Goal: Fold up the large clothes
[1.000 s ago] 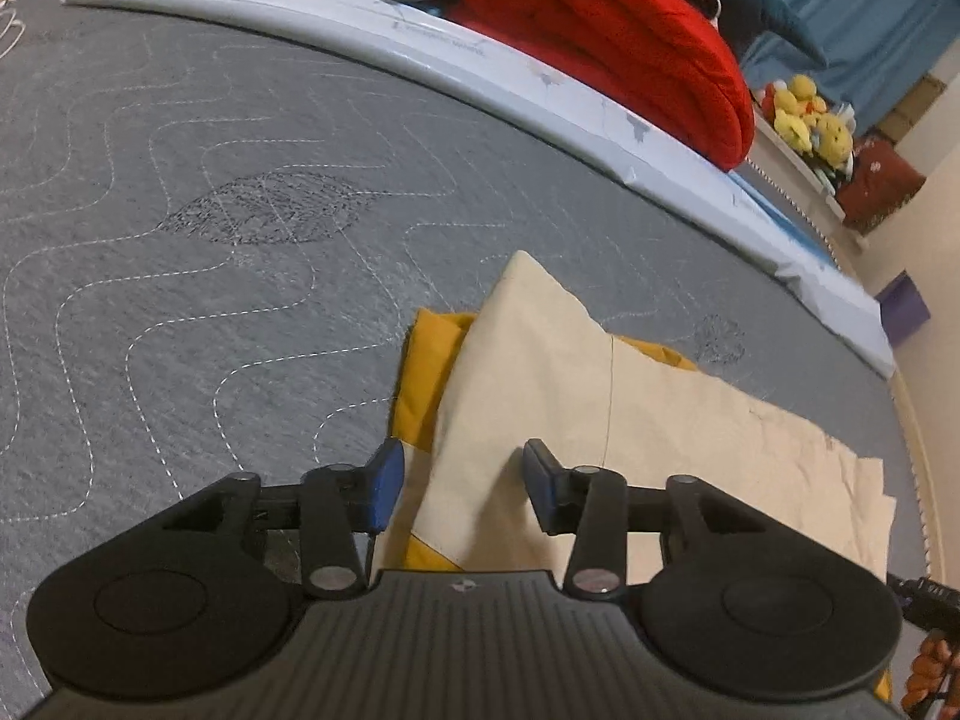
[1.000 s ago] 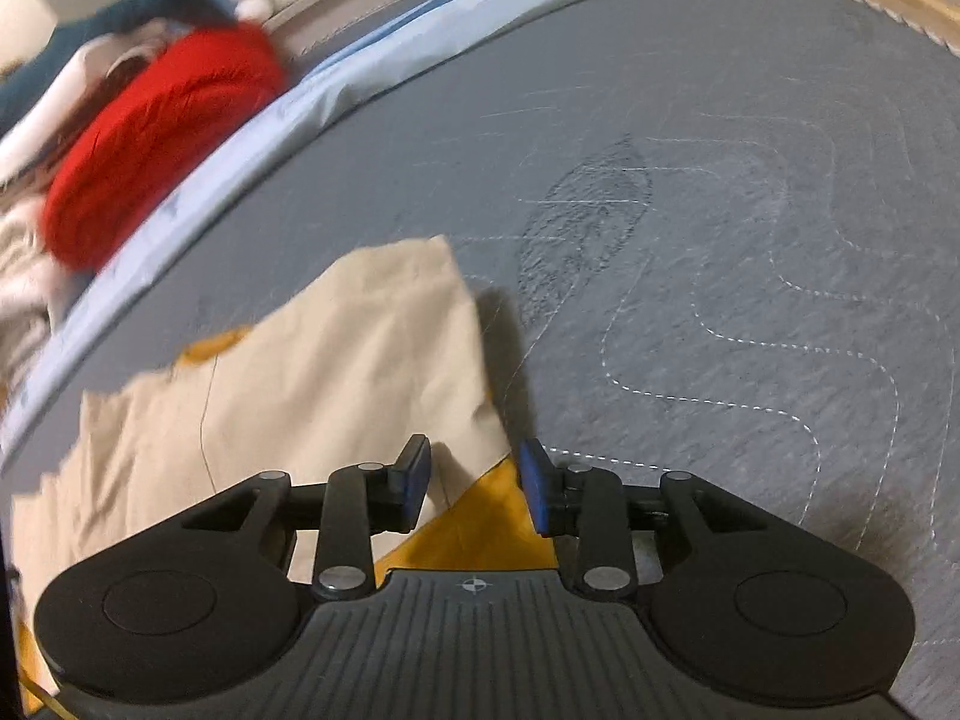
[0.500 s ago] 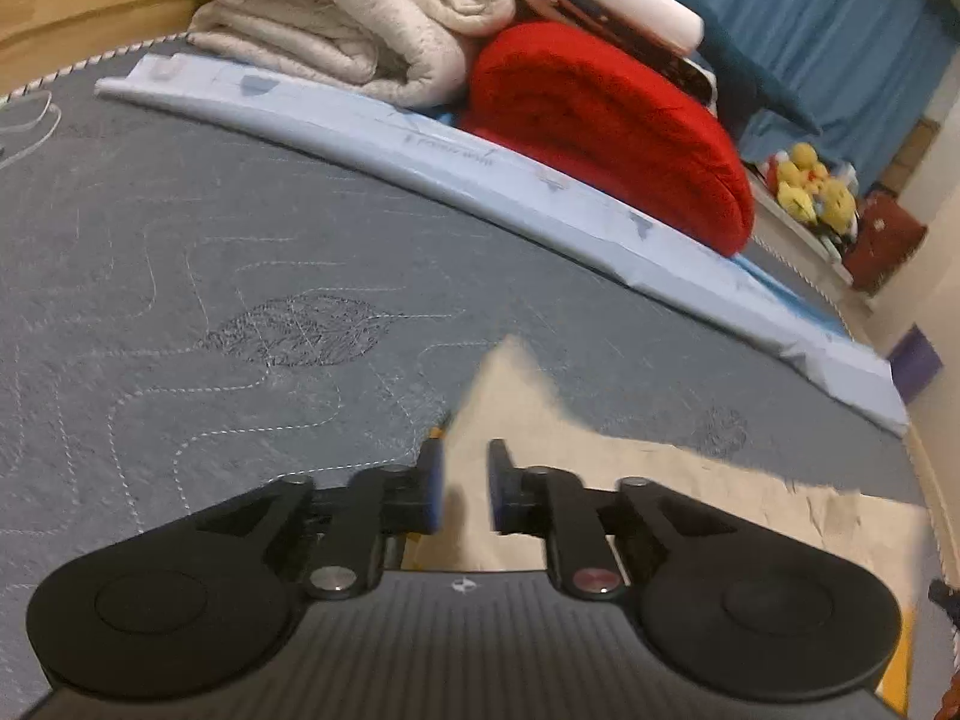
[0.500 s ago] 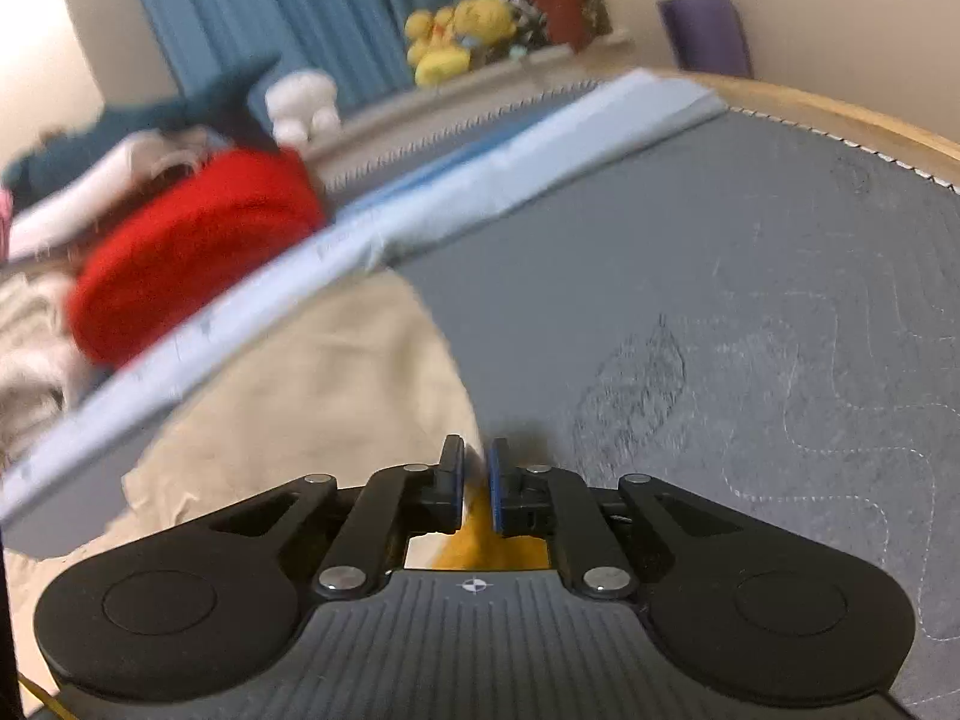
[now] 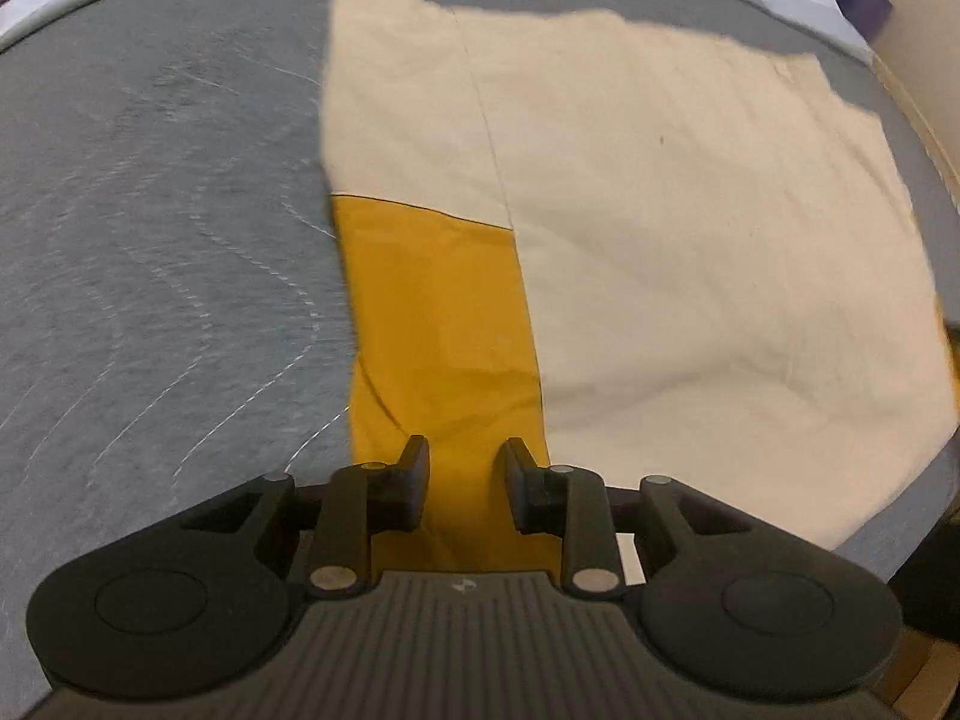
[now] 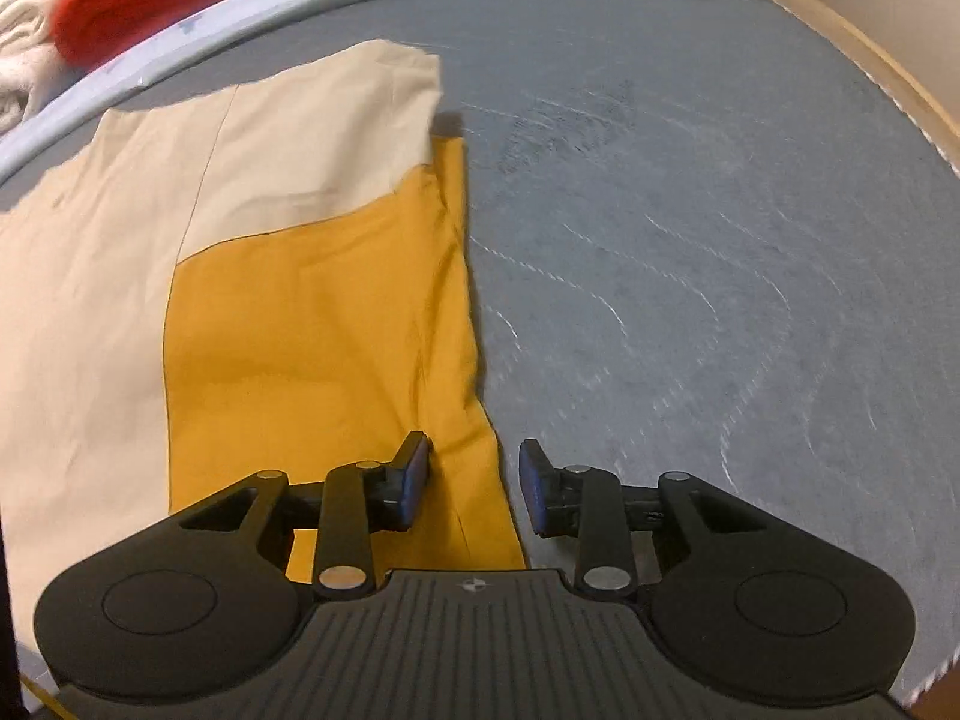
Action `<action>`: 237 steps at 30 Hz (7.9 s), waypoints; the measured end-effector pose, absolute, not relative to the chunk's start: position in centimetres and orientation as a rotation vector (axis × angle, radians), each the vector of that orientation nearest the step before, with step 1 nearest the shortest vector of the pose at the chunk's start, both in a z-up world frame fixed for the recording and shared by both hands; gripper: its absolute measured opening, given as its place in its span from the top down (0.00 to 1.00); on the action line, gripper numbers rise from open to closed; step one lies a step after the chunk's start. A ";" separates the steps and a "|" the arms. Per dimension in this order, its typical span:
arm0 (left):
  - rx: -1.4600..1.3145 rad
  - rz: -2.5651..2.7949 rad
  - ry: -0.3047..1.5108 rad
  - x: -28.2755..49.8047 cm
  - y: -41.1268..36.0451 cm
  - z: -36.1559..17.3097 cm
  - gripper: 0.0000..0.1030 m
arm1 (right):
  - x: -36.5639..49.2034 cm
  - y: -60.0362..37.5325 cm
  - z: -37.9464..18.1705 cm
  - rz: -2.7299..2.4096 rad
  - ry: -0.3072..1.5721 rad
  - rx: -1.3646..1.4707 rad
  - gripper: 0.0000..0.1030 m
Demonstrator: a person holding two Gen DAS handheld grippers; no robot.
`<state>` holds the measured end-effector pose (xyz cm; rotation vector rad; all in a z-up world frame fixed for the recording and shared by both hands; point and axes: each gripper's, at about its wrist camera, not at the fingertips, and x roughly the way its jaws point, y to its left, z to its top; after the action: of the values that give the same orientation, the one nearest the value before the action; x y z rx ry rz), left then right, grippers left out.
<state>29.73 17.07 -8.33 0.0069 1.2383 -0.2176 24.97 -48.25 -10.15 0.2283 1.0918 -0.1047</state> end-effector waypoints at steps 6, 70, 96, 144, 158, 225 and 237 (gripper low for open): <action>0.109 -0.207 1.338 26.4 17.7 -9.2 0.69 | 22.8 -48.6 -11.1 -0.062 1.192 0.163 0.64; -0.844 0.179 0.896 15.7 18.0 -11.9 0.38 | 7.1 -35.3 -0.8 0.049 0.622 0.086 0.61; -0.520 0.062 0.765 15.8 16.8 -1.6 0.90 | 8.7 -30.3 0.4 0.126 0.566 0.131 0.71; 0.338 -0.341 0.423 11.1 -10.3 3.1 0.92 | 5.3 -38.3 -1.1 0.039 0.509 0.231 0.70; 0.244 -0.794 0.734 11.5 -13.9 -2.3 0.52 | 7.3 -40.1 -3.4 0.124 0.632 0.543 0.33; 0.136 -0.447 1.023 27.2 -7.1 -5.2 0.57 | 9.4 -37.4 -8.7 -0.172 0.996 0.200 1.00; -0.014 -0.338 0.937 37.4 -9.3 -7.7 0.58 | 10.0 -37.3 -9.2 -0.148 1.024 0.163 1.00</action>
<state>37.38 -9.27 -7.73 -0.0137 0.9373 -0.3380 9.99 -37.33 -9.20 0.1633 1.0241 -0.1482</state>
